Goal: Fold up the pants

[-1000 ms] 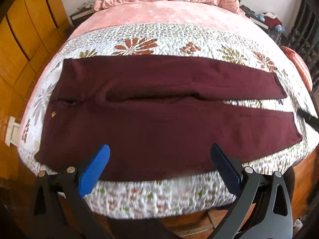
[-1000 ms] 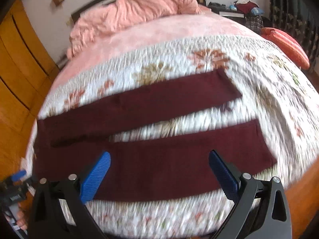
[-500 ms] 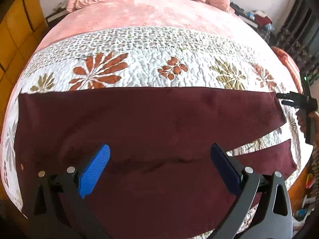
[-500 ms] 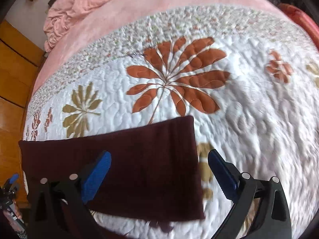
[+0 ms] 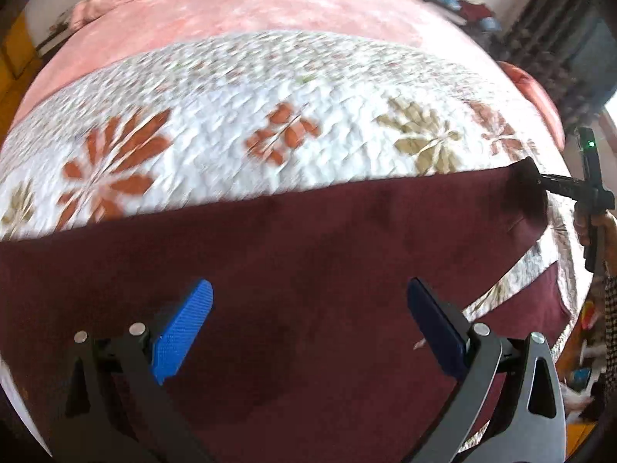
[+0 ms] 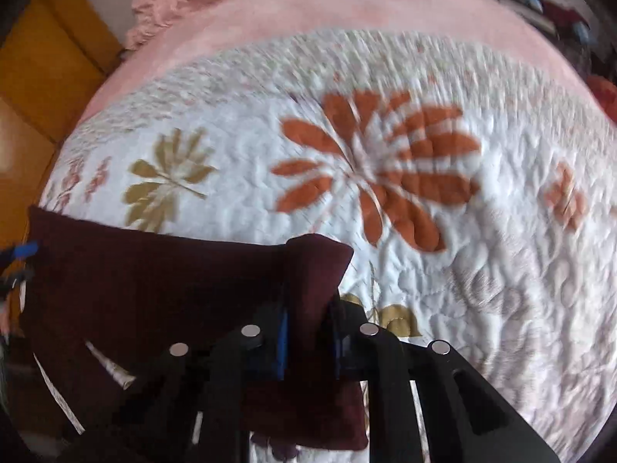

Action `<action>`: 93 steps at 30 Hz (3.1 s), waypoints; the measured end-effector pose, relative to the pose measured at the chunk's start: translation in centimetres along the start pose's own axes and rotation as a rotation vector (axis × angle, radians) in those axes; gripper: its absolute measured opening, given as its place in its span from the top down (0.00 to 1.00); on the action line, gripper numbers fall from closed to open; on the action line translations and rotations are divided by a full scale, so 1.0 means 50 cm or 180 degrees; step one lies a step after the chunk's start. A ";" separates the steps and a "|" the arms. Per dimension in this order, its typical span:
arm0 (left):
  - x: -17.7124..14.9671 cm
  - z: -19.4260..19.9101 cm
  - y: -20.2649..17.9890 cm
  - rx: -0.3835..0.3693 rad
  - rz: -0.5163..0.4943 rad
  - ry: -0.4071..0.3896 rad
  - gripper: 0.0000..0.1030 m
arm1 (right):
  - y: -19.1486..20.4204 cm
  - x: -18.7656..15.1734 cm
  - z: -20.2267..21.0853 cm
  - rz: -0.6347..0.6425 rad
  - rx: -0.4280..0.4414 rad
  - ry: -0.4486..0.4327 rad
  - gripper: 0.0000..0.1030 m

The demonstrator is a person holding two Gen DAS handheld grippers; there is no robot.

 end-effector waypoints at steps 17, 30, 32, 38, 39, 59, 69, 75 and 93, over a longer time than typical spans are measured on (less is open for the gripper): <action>0.155 -0.163 -0.184 -0.1649 -0.1099 0.0915 0.03 | 0.044 0.022 0.200 0.0470 0.0561 -0.0961 0.84; 0.094 -0.188 -0.185 -0.1545 -0.1065 0.1374 0.83 | 0.044 0.019 0.222 0.0428 0.0585 -0.1056 0.84; 0.092 -0.155 -0.173 -0.1446 -0.1130 0.1111 0.91 | 0.046 0.014 0.208 0.0392 0.0476 -0.1009 0.84; 0.018 0.025 -0.225 -0.0203 -0.1338 -0.0397 0.91 | 0.074 -0.024 0.200 0.0440 0.0019 -0.1138 0.82; -0.007 0.042 -0.236 0.0005 -0.1417 -0.0545 0.91 | 0.080 -0.037 0.197 0.0469 -0.0042 -0.1145 0.82; -0.405 -0.025 -0.248 0.0677 -0.1754 -0.0654 0.88 | 0.097 -0.502 0.194 -0.0590 0.0061 -0.0723 0.48; -0.392 -0.034 -0.233 0.0563 -0.1339 -0.0648 0.86 | 0.142 -0.485 0.166 -0.1726 0.1170 -0.0714 0.46; -0.382 -0.032 -0.225 0.0439 -0.1035 -0.0632 0.86 | 0.103 -0.448 0.096 -0.2337 0.1232 -0.0721 0.46; -0.504 -0.015 -0.324 0.0293 -0.1185 -0.0625 0.86 | 0.065 -0.529 0.168 -0.2134 0.0443 -0.0459 0.92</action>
Point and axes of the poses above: each gripper's, at about its wrist camera, not at the fingertips, and z roughly against the way its jaws point, y to its left, x to its top, the point moved 4 cm from there along -z, roughly the way its jaws point, and after that the axes turned 9 degrees about z, right-handed, at the moved point
